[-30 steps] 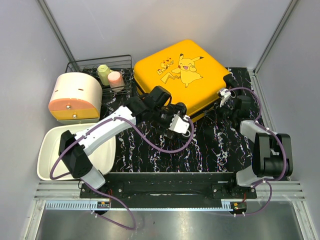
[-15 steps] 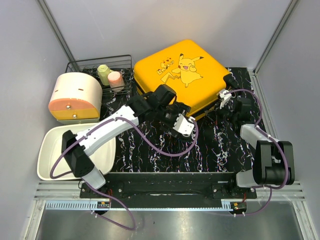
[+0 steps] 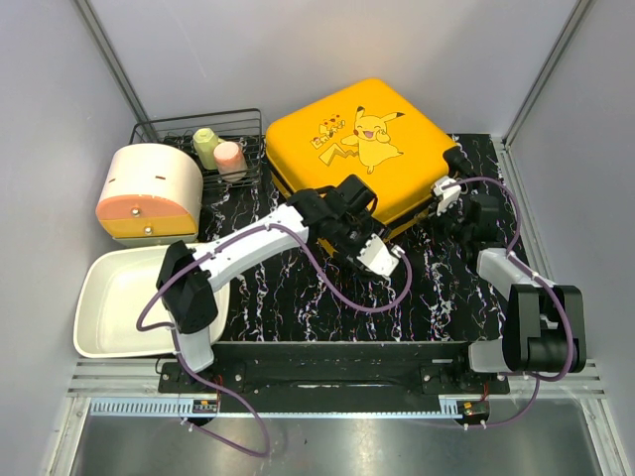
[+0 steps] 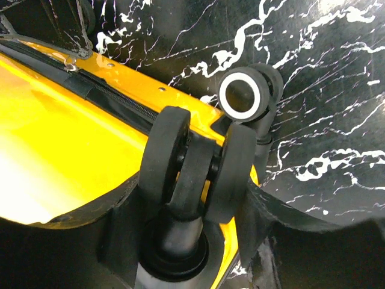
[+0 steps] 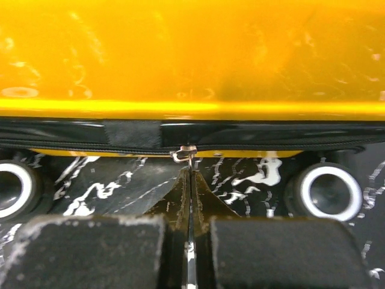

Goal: Open, take out, and arrange the luggage

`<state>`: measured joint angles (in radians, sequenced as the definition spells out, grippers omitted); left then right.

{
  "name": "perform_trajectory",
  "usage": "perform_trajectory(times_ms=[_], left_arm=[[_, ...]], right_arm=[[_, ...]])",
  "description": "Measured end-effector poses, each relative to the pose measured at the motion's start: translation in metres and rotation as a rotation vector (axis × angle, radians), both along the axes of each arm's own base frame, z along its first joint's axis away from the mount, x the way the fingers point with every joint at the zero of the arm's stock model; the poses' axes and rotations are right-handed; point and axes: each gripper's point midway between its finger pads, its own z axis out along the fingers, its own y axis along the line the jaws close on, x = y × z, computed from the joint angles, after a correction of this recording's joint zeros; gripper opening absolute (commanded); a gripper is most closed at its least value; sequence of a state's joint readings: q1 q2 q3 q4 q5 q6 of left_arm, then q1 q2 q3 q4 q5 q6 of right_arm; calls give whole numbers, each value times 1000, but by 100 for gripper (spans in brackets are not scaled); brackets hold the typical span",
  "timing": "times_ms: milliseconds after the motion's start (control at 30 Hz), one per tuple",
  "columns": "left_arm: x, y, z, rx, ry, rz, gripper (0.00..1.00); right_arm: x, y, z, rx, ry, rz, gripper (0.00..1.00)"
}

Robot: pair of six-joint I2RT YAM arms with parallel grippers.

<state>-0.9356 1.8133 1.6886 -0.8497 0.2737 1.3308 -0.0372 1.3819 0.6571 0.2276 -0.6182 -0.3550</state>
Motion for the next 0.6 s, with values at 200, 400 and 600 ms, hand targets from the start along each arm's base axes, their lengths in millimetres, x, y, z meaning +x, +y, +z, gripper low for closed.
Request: perform_trajectory(times_ms=[200,400,600], left_arm=[[3,3,2,21,-29,-15,13],[0,11,1,20,-50,-29,0],[-5,36,1,29,-60,-37,0]], right_arm=[[13,-22,-1,-96,-71,-84,0],[22,-42,3,-132,-129,-126,0],[38,-80,2,-125,-176,-190,0]])
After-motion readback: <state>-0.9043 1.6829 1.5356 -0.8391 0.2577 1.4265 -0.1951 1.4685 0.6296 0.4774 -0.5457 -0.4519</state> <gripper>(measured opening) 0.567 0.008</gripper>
